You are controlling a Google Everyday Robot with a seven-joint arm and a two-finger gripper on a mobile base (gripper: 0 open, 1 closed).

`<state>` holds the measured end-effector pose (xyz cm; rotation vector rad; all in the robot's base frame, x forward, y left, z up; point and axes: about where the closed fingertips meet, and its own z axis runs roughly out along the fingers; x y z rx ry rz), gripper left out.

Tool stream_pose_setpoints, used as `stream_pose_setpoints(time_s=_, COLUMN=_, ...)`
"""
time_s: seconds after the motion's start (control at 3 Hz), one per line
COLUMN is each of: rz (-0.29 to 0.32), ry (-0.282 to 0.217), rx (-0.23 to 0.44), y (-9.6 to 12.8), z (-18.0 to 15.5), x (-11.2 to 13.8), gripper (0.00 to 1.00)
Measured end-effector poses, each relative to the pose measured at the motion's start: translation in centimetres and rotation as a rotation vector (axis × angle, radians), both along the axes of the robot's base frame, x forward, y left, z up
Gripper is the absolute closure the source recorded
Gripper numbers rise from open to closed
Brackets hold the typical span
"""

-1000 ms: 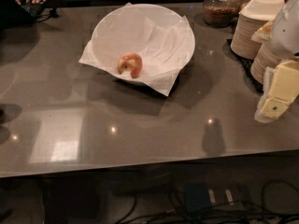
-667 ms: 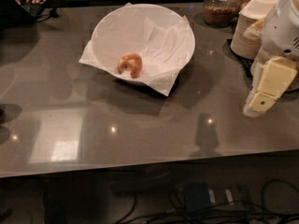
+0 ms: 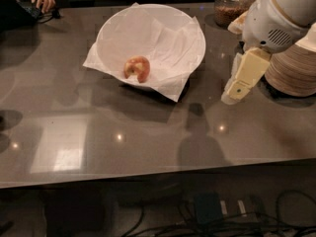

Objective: Pick apple from white bowl

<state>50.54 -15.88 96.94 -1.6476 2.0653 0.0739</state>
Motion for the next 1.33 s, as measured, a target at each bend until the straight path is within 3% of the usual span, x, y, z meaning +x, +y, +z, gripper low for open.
stream_pose_setpoints(time_s=1.0, rz=0.114, ry=0.013, rx=0.153, y=9.2, z=-2.1, x=8.8, gripper=0.0)
stream_pose_setpoints(time_s=1.33, rz=0.109, ry=-0.009, rx=0.218, y=12.2, z=-2.2, x=11.4, gripper=0.0)
